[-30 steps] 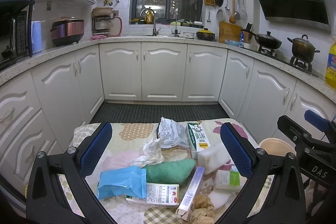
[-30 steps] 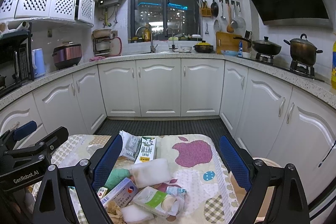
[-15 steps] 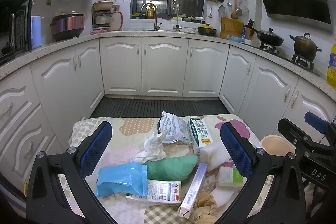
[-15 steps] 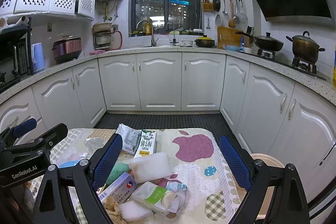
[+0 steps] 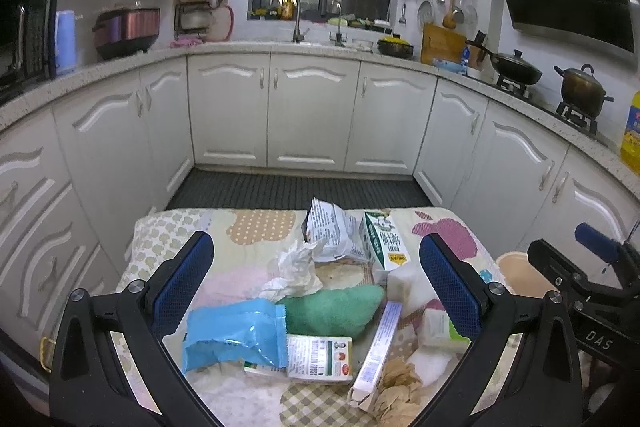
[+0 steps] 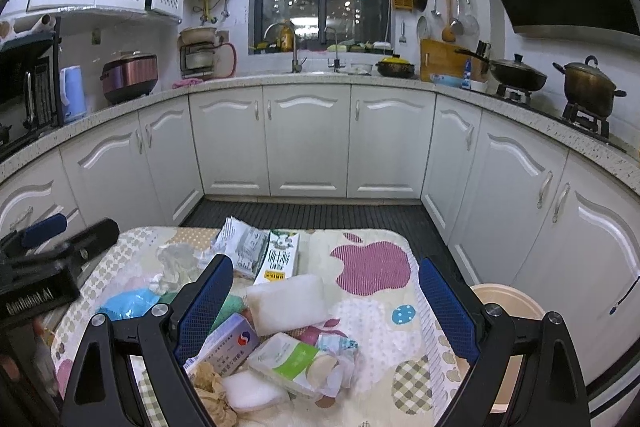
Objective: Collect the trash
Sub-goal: 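Grasp the blue plastic packet with the left gripper while the right grasps the white-green bag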
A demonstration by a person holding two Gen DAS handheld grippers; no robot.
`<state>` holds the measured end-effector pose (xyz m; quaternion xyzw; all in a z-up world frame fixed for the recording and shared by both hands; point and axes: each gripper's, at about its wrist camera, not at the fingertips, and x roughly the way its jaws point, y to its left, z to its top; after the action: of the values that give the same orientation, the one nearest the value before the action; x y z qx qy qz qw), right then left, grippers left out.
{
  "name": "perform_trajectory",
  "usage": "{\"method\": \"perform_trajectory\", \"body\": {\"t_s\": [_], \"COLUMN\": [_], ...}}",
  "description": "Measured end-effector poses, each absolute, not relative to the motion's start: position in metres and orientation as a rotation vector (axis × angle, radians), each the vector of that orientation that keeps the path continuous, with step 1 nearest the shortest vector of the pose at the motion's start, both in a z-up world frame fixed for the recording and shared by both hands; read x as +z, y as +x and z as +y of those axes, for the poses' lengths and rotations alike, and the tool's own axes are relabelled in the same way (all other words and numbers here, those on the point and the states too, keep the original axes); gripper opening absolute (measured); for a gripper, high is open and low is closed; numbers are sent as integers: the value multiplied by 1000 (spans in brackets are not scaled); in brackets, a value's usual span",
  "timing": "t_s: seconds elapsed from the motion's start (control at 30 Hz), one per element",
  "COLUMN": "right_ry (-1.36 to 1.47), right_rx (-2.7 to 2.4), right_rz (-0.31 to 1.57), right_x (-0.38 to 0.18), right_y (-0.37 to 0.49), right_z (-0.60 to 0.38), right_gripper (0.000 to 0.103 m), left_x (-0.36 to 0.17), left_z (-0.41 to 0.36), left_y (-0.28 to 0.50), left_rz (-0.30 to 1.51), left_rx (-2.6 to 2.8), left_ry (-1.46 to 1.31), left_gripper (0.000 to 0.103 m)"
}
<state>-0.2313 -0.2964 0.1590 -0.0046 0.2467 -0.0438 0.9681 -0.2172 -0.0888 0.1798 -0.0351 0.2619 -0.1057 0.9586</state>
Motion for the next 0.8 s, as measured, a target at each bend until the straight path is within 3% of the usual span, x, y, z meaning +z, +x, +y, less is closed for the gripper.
{"method": "perform_trajectory", "body": {"t_s": [0.27, 0.5, 0.8], "right_ry": [21, 55, 93], "right_rx": [-24, 52, 139], "right_rz": [607, 756, 850], "right_x": [137, 102, 66], "right_y": [-224, -212, -204], "right_z": [-310, -320, -329], "right_gripper": [93, 93, 93], "left_x": [171, 128, 89], "left_z": [-45, -13, 2], "left_y": [-199, -189, -181], "left_rz": [687, 858, 943], "left_rx": [-292, -296, -329], "left_ry": [-104, -118, -192], "left_gripper": [102, 102, 102]}}
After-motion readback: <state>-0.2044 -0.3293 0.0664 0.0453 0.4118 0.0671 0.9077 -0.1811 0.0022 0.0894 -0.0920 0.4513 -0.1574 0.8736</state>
